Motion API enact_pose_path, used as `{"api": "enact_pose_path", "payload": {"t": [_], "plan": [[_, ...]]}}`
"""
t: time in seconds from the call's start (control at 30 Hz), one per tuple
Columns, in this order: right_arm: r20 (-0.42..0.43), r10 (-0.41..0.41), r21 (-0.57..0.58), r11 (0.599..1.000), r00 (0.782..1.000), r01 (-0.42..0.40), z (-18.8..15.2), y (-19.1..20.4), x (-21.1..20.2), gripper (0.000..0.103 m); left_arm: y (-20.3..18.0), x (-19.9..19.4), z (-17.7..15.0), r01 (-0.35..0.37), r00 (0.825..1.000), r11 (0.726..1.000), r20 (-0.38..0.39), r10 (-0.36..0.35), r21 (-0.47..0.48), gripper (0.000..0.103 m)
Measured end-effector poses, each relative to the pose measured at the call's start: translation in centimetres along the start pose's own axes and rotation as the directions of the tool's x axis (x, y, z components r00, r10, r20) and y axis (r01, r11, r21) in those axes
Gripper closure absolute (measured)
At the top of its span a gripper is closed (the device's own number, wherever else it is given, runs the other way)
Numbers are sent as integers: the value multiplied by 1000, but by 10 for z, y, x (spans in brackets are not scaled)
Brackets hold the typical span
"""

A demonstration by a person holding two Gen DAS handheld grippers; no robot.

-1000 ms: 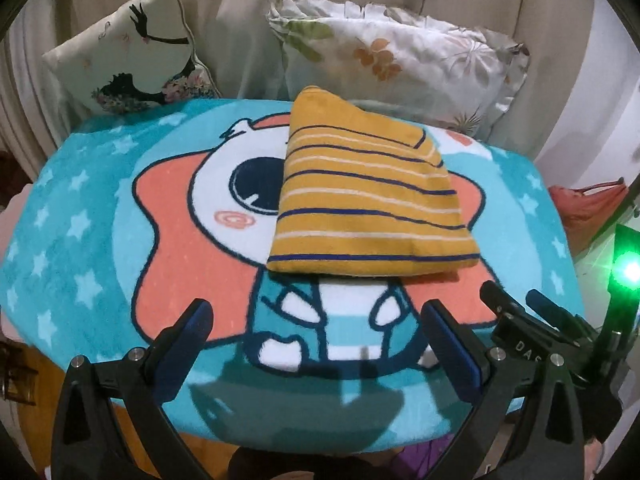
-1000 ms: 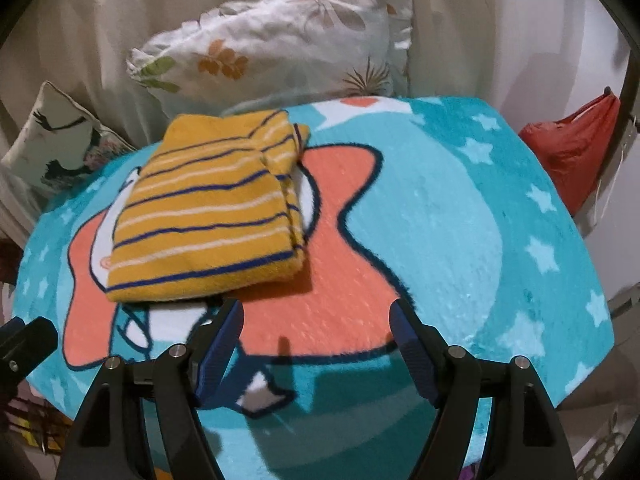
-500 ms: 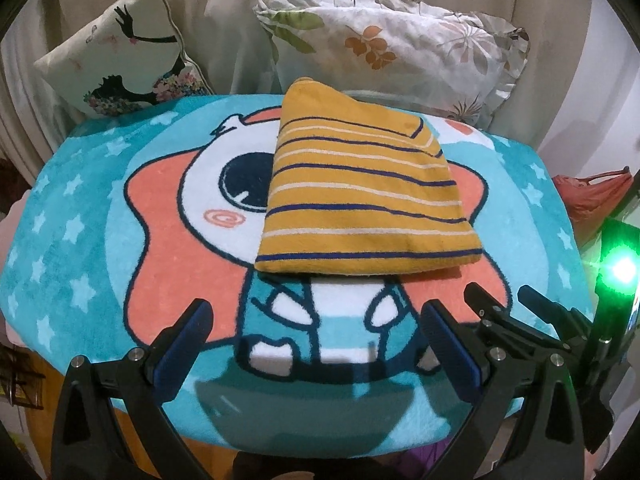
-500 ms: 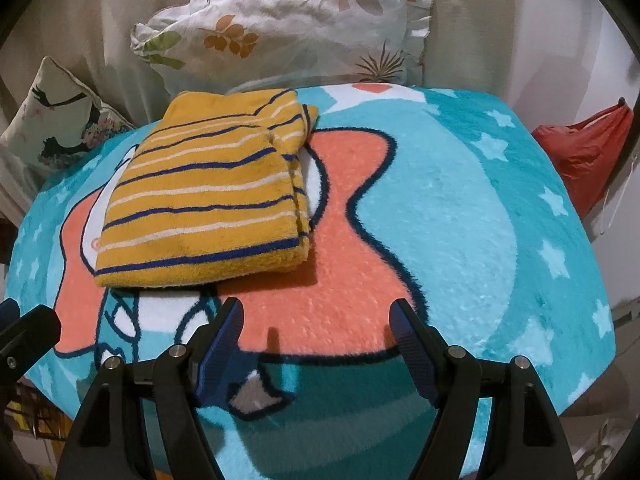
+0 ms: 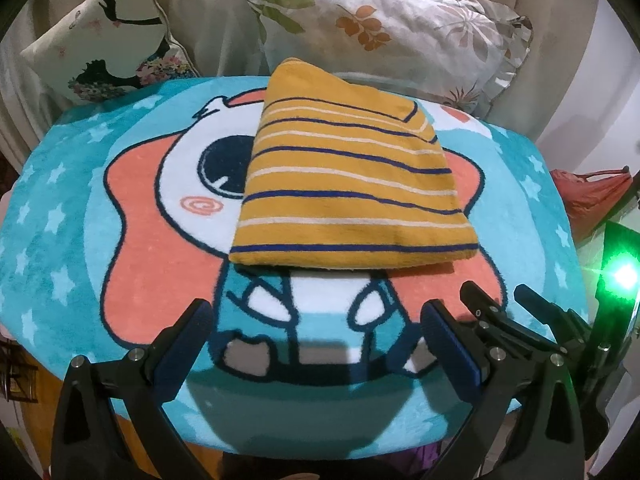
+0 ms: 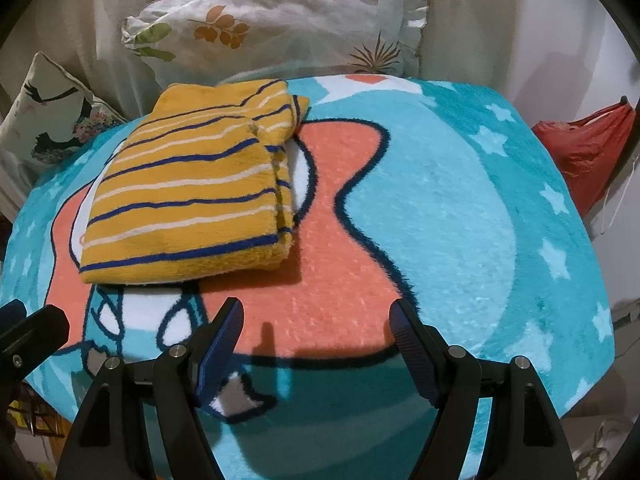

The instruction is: Fold small clothes

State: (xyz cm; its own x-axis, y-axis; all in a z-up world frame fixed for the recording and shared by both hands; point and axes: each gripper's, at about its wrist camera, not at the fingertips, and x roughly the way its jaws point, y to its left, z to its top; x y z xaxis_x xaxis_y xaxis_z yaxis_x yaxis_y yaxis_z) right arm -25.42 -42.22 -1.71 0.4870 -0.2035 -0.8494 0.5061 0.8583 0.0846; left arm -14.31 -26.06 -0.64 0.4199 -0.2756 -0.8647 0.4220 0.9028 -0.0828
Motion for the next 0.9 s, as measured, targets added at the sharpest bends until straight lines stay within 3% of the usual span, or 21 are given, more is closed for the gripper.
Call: {"api": "enact_pose_path", "payload": {"t": [0.9], "plan": [[6,-5,-15,1000,1000,5,-2,-1,-3,23,5,12,-3,13,998,998,-58,-16,-56,0]]}}
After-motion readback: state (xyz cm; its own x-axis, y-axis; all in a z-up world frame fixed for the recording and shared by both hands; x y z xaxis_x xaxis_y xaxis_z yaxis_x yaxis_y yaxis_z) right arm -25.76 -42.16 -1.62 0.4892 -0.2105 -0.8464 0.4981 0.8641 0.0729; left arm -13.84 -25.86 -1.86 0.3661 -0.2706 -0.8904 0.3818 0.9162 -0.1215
